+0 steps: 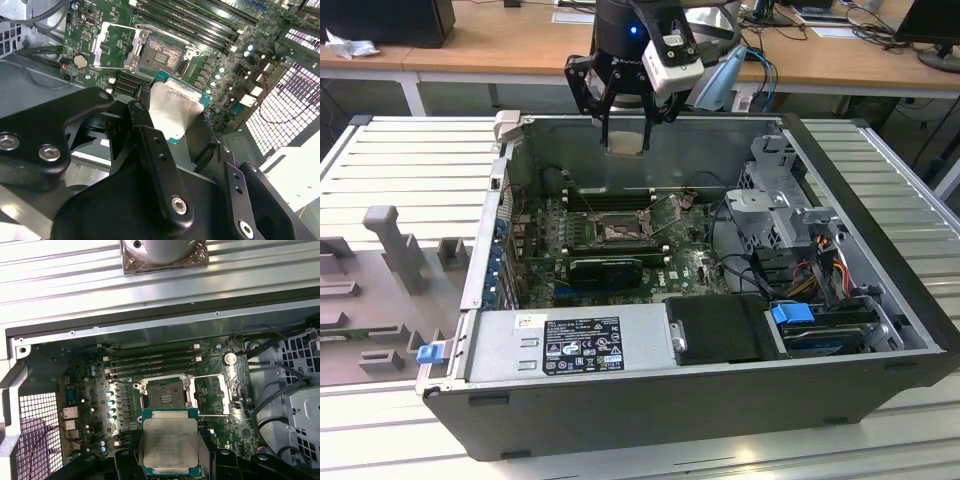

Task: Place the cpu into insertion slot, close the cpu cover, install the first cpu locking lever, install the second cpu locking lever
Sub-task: 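Place the cpu into insertion slot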

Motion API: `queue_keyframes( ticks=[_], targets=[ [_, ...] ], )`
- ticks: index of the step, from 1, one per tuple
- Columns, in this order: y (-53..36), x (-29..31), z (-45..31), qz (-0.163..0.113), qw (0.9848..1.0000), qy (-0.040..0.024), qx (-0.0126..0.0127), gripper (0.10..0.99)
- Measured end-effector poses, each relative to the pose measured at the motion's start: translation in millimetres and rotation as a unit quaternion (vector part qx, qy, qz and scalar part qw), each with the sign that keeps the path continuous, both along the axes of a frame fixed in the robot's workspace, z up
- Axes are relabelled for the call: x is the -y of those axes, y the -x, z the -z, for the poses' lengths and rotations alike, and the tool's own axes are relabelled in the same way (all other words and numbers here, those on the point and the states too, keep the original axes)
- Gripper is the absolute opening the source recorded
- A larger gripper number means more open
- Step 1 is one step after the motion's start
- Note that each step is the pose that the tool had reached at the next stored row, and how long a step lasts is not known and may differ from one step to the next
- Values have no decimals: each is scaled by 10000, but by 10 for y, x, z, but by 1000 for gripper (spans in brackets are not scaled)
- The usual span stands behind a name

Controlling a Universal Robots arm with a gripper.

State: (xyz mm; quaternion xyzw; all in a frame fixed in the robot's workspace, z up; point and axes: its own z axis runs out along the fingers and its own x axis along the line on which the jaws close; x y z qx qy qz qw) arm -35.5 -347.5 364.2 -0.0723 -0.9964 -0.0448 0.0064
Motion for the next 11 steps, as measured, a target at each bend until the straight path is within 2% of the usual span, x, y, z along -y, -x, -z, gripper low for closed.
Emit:
queue_keyframes(
  ticks=[3, 6, 9, 11],
  targets=[
    [0, 0, 2, 33, 10000, 1, -1, 529],
    [0, 0, 5, 255, 9997, 0, 0, 529],
    [0, 0, 7, 438, 9990, 1, 0, 529],
    [0, 0, 10, 655, 9979, 1, 0, 529]
  ],
)
